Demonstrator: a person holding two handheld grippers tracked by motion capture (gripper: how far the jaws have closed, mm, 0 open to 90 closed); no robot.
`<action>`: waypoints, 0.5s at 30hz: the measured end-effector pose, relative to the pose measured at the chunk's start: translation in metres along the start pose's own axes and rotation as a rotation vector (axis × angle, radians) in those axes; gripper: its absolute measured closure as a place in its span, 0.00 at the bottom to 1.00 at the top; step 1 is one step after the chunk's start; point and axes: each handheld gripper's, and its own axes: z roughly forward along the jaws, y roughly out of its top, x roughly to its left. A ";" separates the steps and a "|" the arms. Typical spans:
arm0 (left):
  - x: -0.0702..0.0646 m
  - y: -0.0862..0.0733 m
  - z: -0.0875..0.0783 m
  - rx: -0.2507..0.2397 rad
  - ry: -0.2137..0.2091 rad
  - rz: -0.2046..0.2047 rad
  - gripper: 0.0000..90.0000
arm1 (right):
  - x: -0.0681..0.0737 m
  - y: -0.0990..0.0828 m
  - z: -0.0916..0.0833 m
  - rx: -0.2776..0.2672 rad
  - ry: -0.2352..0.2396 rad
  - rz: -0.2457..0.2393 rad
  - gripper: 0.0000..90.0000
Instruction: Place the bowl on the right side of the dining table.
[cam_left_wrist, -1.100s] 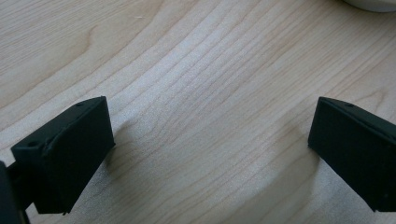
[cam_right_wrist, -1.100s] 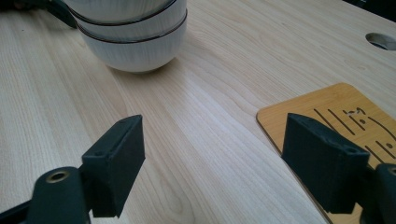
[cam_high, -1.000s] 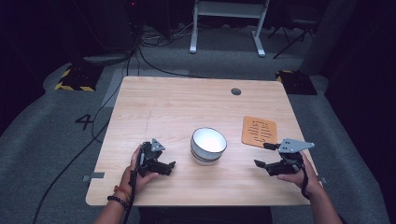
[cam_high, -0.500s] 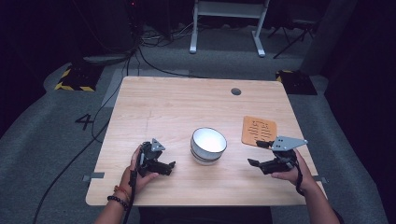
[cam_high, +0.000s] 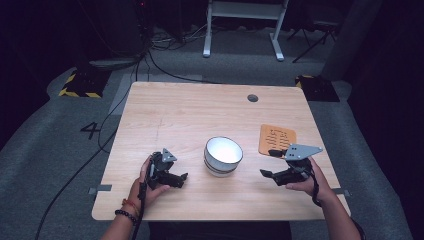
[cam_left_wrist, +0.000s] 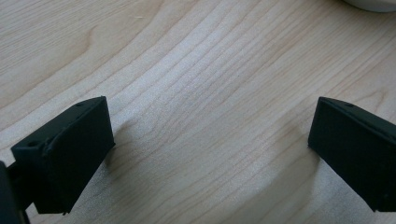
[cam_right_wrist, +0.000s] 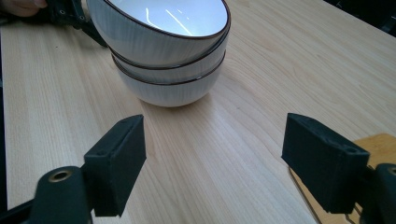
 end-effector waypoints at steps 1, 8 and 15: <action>0.000 0.000 0.000 -0.002 0.000 -0.002 0.00 | 0.001 0.002 0.001 -0.013 0.001 -0.005 0.26; 0.000 0.000 0.000 0.000 0.000 0.000 0.00 | 0.006 0.010 0.005 -0.010 0.022 -0.017 0.25; 0.000 0.000 0.000 -0.001 0.000 -0.002 0.00 | 0.011 0.019 0.012 -0.007 0.037 -0.046 0.25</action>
